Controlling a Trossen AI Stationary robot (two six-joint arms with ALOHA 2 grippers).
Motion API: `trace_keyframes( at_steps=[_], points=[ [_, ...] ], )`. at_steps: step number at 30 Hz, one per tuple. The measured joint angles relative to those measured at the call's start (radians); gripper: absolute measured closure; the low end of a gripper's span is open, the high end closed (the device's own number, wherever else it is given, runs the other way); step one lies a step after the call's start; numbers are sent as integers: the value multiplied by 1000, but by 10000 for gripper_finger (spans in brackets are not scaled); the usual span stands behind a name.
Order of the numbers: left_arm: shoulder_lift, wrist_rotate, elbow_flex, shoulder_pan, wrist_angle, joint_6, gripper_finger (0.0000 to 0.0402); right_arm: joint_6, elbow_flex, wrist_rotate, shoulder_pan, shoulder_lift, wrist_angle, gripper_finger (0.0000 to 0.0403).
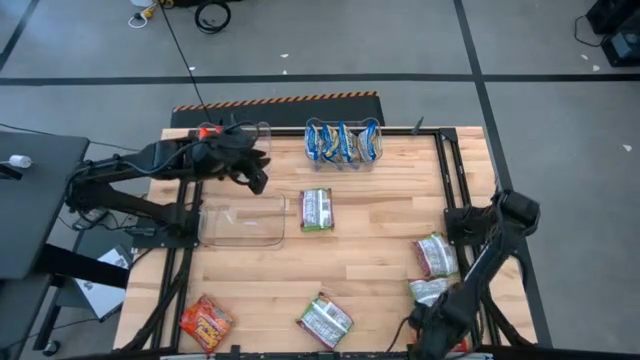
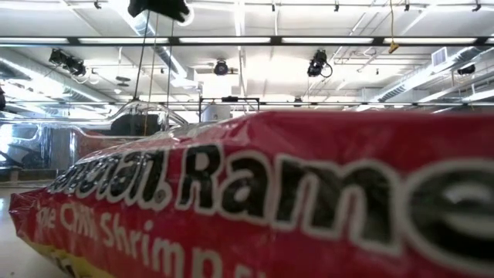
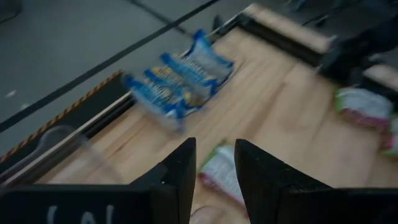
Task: Sort Maruchan noodles
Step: Put the orange noodle pack into the top left transparent bin
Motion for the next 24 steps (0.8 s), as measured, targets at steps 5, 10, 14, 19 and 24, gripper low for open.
trace_keyframes(
  at_steps=[5, 10, 14, 19, 24],
  points=[
    [-1, -1, 0, -47, 90, 2, 285, 2, 5, 33, -51, 56, -2, 396],
    [-1, -1, 0, -90, 80, 0, 285, -22, 5, 160, -140, 49, -32, 396],
    [-1, -10, 0, -138, 80, -26, 285, -115, 5, 334, -251, 17, -64, 396],
    [3, -105, 0, -228, 80, -52, 285, -345, 5, 553, -411, 2, -66, 395],
    [32, -163, 0, -331, 72, -52, 285, -592, 7, 639, -493, -72, -54, 395]
  ],
)
